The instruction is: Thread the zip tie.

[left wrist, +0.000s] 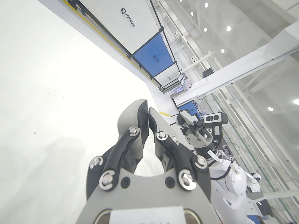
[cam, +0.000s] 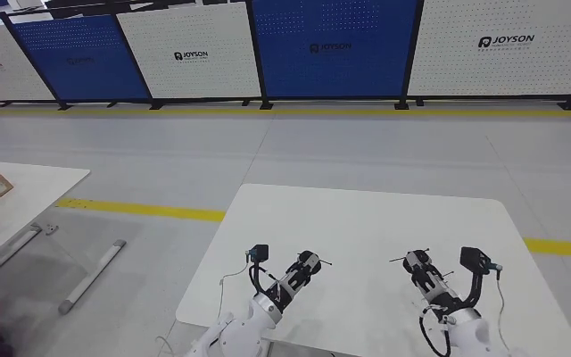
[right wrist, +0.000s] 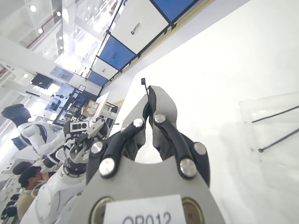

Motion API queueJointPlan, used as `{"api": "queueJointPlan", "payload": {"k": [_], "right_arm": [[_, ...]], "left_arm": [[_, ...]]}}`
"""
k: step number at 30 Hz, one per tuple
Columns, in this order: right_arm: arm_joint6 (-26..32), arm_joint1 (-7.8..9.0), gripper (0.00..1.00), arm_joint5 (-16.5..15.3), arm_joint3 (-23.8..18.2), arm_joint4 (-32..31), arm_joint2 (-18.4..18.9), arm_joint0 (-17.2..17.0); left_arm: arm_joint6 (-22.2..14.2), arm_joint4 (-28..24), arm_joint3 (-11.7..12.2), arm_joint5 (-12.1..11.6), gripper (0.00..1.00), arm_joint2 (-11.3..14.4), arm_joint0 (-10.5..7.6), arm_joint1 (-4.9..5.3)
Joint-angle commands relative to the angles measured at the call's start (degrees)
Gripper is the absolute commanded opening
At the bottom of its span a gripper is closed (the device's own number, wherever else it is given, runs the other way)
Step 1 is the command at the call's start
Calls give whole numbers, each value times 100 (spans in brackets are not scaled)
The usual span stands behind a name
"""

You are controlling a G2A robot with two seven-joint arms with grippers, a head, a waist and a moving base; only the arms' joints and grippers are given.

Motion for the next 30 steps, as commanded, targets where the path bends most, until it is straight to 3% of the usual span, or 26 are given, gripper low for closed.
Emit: {"api": "queueJointPlan", "payload": {"k": [1,3,16,20,21,24,30], "right_arm": [[-380,-66,0,-60,-40,339,-109,-106],[-22,-99,0,-116,142,773,-133,-22],[-22,-99,0,-116,142,773,-133,-22],[-405,-180,0,-671,210,958,-223,-67],[-597,-214,0,-950,318,895,-337,-95],[-969,-318,0,-1394,592,735,-696,-63],[-1978,-573,0,-1909,1053,587,-1245,204]], "left_arm": [[0,0,0,0,0,0,0,0],[0,0,0,0,0,0,0,0],[0,0,0,0,0,0,0,0],[0,0,0,0,0,0,0,0],[0,0,0,0,0,0,0,0],[0,0,0,0,0,0,0,0],[0,0,0,0,0,0,0,0]]}}
